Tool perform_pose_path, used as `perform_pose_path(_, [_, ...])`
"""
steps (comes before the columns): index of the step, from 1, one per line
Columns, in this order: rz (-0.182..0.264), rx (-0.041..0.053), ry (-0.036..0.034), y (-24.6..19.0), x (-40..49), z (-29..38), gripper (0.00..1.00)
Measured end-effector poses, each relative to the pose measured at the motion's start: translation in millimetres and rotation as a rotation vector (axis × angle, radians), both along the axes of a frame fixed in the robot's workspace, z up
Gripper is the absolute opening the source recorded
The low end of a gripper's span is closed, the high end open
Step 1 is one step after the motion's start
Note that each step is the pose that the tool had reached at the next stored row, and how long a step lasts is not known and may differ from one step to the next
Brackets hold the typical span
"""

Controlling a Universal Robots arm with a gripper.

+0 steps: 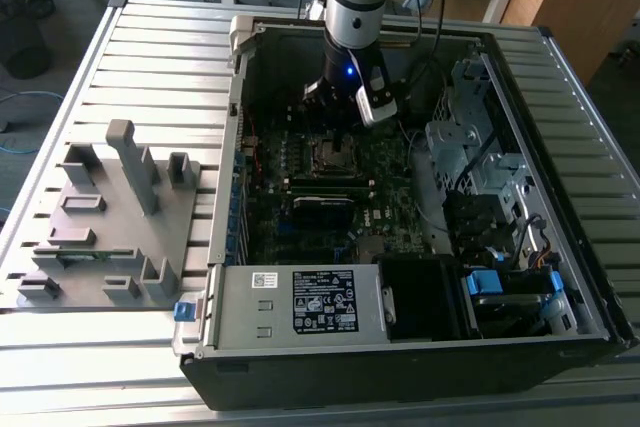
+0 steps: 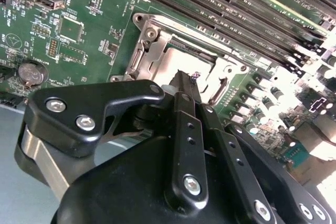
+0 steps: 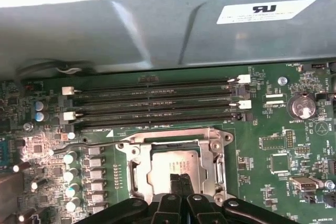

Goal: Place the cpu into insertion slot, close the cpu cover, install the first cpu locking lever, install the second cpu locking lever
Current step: 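Close the cpu cover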

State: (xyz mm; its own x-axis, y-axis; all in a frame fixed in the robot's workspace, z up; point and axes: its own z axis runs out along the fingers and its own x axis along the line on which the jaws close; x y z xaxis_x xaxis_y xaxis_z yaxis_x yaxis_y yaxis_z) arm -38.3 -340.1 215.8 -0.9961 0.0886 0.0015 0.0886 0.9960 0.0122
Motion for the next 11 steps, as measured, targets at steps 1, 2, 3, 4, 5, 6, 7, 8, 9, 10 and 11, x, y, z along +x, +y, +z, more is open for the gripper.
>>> perform_pose_path(1, [0.0,0.0,-0.0005,0.0,0.0,0.0,0.1])
perform_pose_path(2, [0.0,0.0,-0.0006,0.0,0.0,0.0,0.1])
perform_pose_path(3, [0.0,0.0001,-0.0007,0.0,0.0,0.0,0.1])
perform_pose_path(4, [0.0,0.0001,-0.0008,0.0,0.0,0.3,0.1])
perform_pose_path(5, [0.0,0.0001,-0.0008,0.0,0.0,1.3,0.1])
perform_pose_path(6, [0.0,0.0,-0.0007,0.0,0.0,2.6,0.1])
perform_pose_path(7, [0.0,0.0,-0.0007,0.0,0.0,3.7,0.1])
perform_pose_path(8, [0.0,0.0001,-0.0008,0.0,0.0,4.0,0.1])
perform_pose_path(9, [0.0,0.0002,-0.0009,0.0,0.0,3.9,0.1])
perform_pose_path(10, [0.0,0.0003,-0.0009,0.0,0.0,3.9,0.1])
perform_pose_path(11, [0.0,0.0001,-0.0008,0.0,0.0,4.6,0.1])
